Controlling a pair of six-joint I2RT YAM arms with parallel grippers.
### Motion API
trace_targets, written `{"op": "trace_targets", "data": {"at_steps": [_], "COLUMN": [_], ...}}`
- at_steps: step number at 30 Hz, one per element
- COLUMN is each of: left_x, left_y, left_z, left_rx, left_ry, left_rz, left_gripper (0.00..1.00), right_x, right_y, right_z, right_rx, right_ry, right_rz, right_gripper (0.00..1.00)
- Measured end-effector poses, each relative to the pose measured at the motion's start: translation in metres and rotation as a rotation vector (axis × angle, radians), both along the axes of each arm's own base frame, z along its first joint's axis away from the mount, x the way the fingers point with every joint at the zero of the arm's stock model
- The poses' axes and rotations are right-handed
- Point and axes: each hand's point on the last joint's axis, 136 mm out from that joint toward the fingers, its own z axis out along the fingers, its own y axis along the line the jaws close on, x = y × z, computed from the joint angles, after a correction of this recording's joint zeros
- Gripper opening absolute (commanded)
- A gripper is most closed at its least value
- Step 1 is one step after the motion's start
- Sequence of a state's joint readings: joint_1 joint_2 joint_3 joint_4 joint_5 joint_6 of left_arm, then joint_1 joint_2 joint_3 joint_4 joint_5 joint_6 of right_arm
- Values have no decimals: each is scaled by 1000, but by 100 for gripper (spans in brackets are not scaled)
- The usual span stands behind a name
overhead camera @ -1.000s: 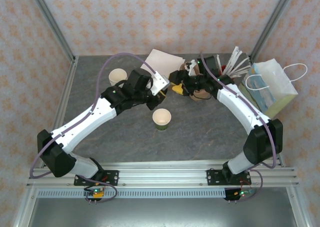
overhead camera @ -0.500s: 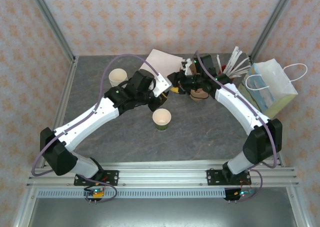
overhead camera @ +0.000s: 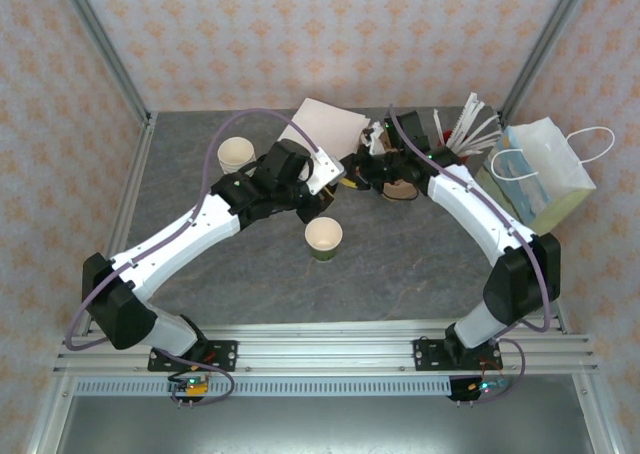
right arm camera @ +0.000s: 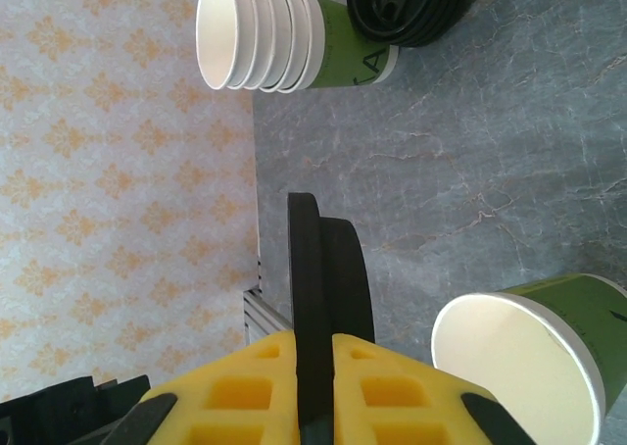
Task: Pack the takeout coffee
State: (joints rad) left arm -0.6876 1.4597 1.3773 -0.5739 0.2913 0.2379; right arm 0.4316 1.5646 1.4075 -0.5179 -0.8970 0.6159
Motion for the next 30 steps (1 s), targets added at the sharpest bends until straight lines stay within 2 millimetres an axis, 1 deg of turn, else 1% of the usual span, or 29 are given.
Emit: {"op": "trace_targets", "data": {"at_steps": [2, 6, 7, 9, 13, 17, 21, 25, 27, 30], "left_x": [1, -1, -2, -6, -17, -18, -12, -7, -4, 5], "left_y": [1, -1, -2, 1, 13, 18, 15, 13, 13, 11], "left_z": [0, 1, 2, 5, 11, 13, 6, -8, -9, -4], "left_rx": [3, 22, 29, 44, 74, 106, 153, 217, 248, 289], "left_ry": [-2, -24, -38, -70, -149, -228, -314, -396, -437, -506], "left_rz": [4, 5, 3, 5, 11, 11, -26, -83, -103, -117], "left_gripper": [28, 43, 53, 58, 66, 70, 72, 73, 73, 72], "right_x": [0, 1, 1, 3, 15, 23, 19, 15, 12, 9], "right_y": [-1, -2, -3, -6, -21, -29, -26, -25, -25, -25], "right_z": [-1, 2, 2, 2, 4, 0, -5, -4, -2, 2], "right_rx": [-5, -5, -3, 2, 36, 80, 109, 137, 149, 160], "right_ry": [5, 16, 22, 42, 94, 162, 224, 253, 258, 260], "right_rz": [-3, -15, -20, -38, -108, -172, -185, -187, -184, -180], "right_gripper": [13, 12, 12, 11, 11, 11, 11, 11, 11, 11]}}
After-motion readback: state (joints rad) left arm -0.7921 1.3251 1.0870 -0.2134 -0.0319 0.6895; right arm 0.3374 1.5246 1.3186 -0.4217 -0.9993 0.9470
